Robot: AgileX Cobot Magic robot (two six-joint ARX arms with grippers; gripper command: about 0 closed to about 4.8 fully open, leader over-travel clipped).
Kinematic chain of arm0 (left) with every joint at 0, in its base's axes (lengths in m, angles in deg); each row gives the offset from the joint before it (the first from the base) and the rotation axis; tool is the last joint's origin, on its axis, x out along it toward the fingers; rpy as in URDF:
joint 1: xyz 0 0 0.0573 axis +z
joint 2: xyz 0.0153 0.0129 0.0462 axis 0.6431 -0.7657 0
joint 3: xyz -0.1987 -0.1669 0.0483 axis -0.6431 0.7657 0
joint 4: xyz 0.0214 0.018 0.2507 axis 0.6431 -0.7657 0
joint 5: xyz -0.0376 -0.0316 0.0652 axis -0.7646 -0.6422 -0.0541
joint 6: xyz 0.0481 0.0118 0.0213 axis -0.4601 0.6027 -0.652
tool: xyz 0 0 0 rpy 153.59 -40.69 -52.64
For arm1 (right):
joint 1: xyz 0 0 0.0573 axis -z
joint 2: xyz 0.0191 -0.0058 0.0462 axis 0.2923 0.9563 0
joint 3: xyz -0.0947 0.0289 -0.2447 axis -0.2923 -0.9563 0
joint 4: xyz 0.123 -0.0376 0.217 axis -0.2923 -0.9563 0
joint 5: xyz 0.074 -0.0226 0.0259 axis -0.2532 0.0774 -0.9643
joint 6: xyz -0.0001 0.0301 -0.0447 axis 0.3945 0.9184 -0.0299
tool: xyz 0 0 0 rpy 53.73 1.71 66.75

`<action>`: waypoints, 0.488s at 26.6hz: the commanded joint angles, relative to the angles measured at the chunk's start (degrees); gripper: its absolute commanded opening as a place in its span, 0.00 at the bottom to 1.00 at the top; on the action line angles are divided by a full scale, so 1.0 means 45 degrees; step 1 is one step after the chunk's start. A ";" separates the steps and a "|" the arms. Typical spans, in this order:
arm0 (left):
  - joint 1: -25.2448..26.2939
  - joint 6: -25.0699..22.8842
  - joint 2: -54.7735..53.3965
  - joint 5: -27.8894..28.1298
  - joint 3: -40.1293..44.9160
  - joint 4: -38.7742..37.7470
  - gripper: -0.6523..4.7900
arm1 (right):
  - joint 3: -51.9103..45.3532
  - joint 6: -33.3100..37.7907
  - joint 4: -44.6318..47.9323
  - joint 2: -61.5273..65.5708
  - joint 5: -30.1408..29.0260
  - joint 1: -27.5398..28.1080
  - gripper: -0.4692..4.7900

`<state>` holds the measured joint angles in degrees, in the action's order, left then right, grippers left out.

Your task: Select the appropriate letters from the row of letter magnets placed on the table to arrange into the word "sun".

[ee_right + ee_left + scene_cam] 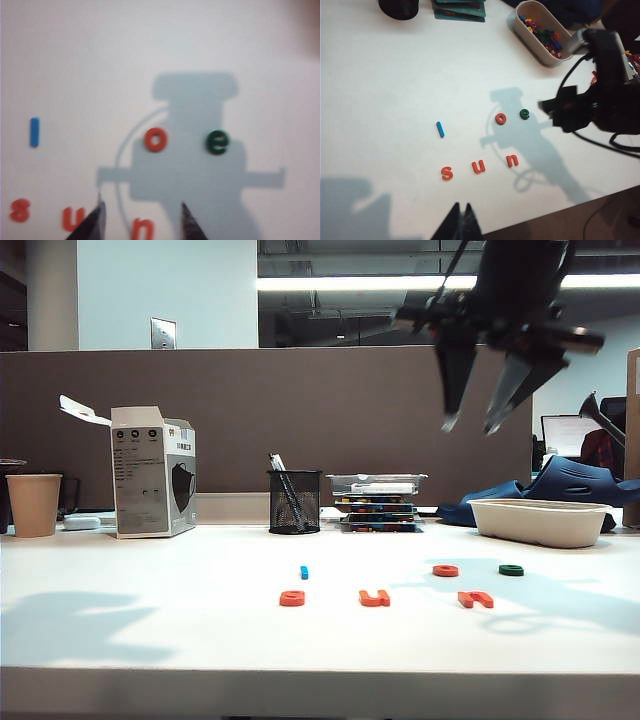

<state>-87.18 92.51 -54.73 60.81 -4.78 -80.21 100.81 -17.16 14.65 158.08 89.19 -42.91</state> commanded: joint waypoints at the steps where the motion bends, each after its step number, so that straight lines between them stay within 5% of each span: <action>1: 0.0024 -0.0049 0.0034 0.0000 -0.0049 0.0015 0.11 | 0.0073 -0.0942 -0.0058 -0.0763 0.1477 0.0636 0.30; 3: 0.0024 -0.0053 0.0034 0.0000 -0.0049 0.0015 0.11 | 0.0068 -0.1671 -0.0253 -0.1506 0.2064 0.1350 0.08; 9: 0.0024 -0.1972 0.0015 0.0185 -0.0044 0.0690 0.11 | -0.0049 -0.2817 -0.0379 -0.3342 0.1705 0.3453 0.08; 13: 0.0243 -0.3759 0.0000 0.1744 -0.0155 0.1821 0.11 | -0.0248 -0.3303 -0.0316 -0.4551 0.1554 0.4425 0.08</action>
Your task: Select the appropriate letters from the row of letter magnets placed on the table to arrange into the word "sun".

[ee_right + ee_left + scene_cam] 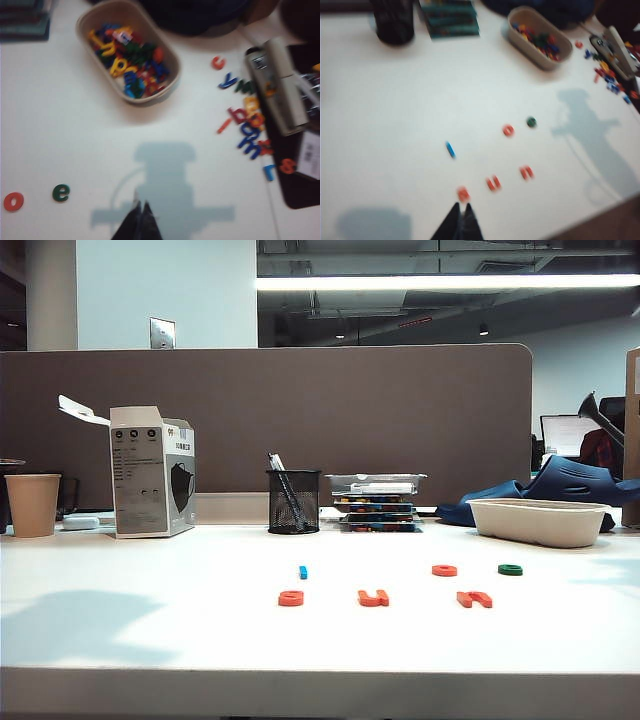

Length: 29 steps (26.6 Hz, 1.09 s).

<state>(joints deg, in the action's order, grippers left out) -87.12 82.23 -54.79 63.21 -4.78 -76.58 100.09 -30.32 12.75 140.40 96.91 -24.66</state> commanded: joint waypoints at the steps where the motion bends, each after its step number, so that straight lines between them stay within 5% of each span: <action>1: 0.0573 -0.2016 0.0015 0.1428 -0.0277 0.1307 0.11 | -0.0165 -0.0510 0.0165 -0.0952 -0.0282 0.0607 0.08; 3: 0.1311 -0.2545 0.0015 0.1321 -0.0515 0.1603 0.11 | -0.0398 -0.0563 0.0340 -0.1545 -0.0500 0.0947 0.08; 9: 0.6071 -0.4051 0.0000 -0.0680 -0.2035 0.1836 0.11 | -0.2327 -0.0665 0.0947 -0.4459 -0.1069 0.1807 0.08; 17: 1.0909 -0.4371 0.0539 -0.1797 -0.2647 0.1608 0.11 | -0.5139 -0.0267 0.1253 -0.7830 -0.1724 0.1807 0.08; 29: 1.1176 -0.3619 0.5697 -0.2278 0.1583 0.1632 0.11 | -0.8893 -0.0194 0.1515 -1.3284 -0.3118 0.1792 0.08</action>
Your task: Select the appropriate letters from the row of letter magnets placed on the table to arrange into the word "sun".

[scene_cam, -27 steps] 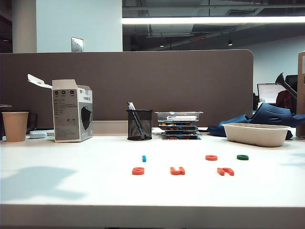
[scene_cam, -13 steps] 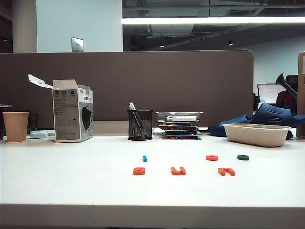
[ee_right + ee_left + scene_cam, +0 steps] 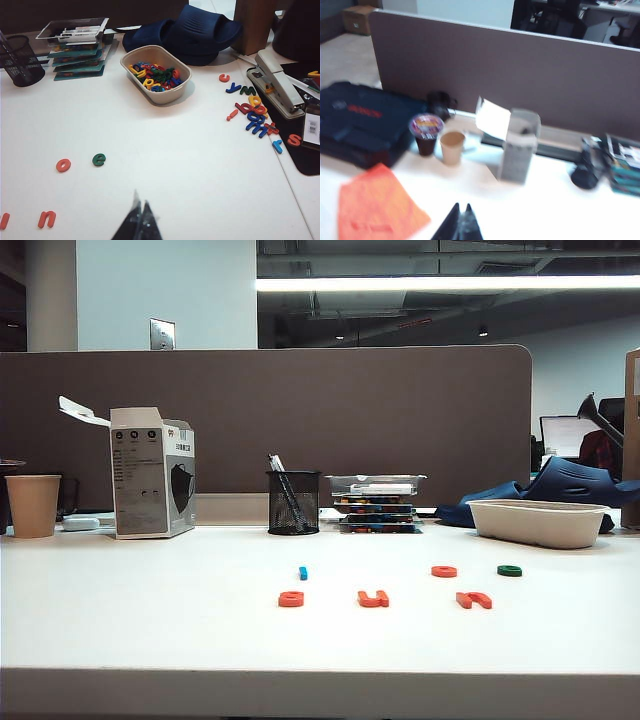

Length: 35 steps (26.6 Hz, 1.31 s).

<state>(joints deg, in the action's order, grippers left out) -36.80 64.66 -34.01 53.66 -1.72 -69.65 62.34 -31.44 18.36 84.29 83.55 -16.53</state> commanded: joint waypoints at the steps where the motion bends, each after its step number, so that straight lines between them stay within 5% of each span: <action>1: -0.0005 0.0277 0.2113 -0.0131 0.1787 0.0175 0.11 | -0.0899 0.0005 0.0272 -0.1559 -0.0714 -0.0015 0.08; 8: 0.0015 0.0146 0.5576 -0.0729 0.4711 0.0481 0.11 | -0.1433 -0.0253 0.0583 -0.2754 -0.2701 -0.0015 0.08; 13: -0.0627 0.0233 0.7771 -0.0845 0.6436 0.0529 0.11 | -0.1617 -0.0291 0.0913 -0.2749 -0.2210 0.0000 0.09; 24: -0.1263 0.0389 0.9865 -0.0962 0.8422 0.1574 0.11 | -0.4493 -0.0928 0.5382 -0.3419 -0.2229 -0.0015 0.09; 35: -0.1243 0.0389 0.9865 -0.0894 1.3644 0.7723 0.11 | -0.7465 -0.1588 0.8480 -0.3653 -0.1554 -0.0019 0.09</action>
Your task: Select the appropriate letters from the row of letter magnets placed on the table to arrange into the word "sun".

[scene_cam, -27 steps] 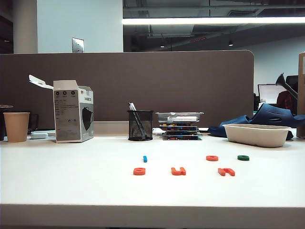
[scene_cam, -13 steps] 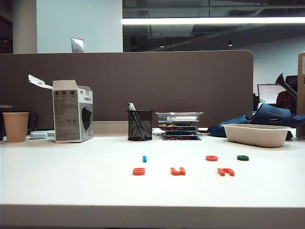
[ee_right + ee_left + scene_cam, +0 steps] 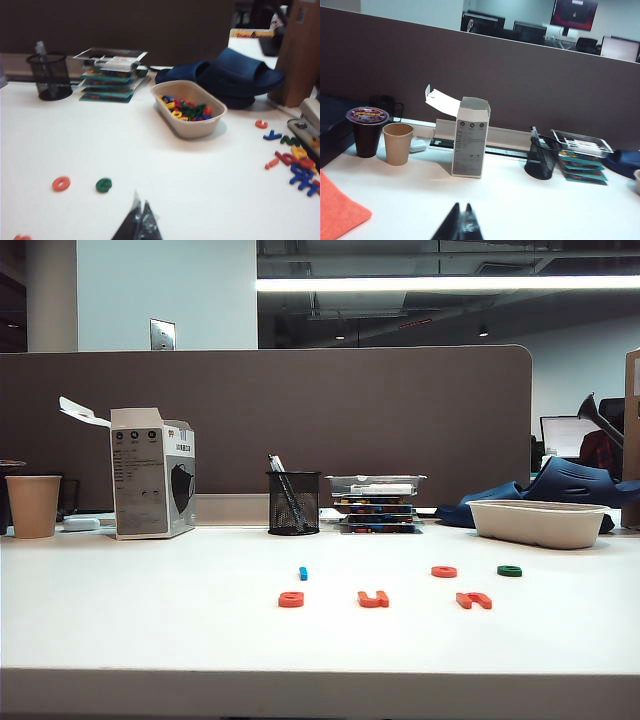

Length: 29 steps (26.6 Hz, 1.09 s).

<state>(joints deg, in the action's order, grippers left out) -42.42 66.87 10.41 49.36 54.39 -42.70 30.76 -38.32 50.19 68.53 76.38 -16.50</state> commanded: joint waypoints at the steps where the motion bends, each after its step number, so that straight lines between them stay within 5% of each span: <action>1: 0.0005 -0.0248 -0.0005 0.0185 0.1744 0.2336 0.11 | -0.0646 -0.0058 0.1661 -0.0151 0.0039 -0.0024 0.09; 7: -0.0005 -0.0306 0.0000 -0.0083 0.5221 0.6387 0.11 | -0.1787 -0.0165 0.2254 -0.0151 -0.0024 -0.0024 0.09; 29: 0.0000 -0.0262 0.0005 -0.0044 0.5693 0.6241 0.11 | -0.1865 -0.0709 0.1443 -0.0136 -0.0010 -0.0019 0.09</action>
<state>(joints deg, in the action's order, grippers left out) -42.42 65.71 10.43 49.33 80.18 -15.19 22.69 -41.36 56.13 68.53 76.34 -16.53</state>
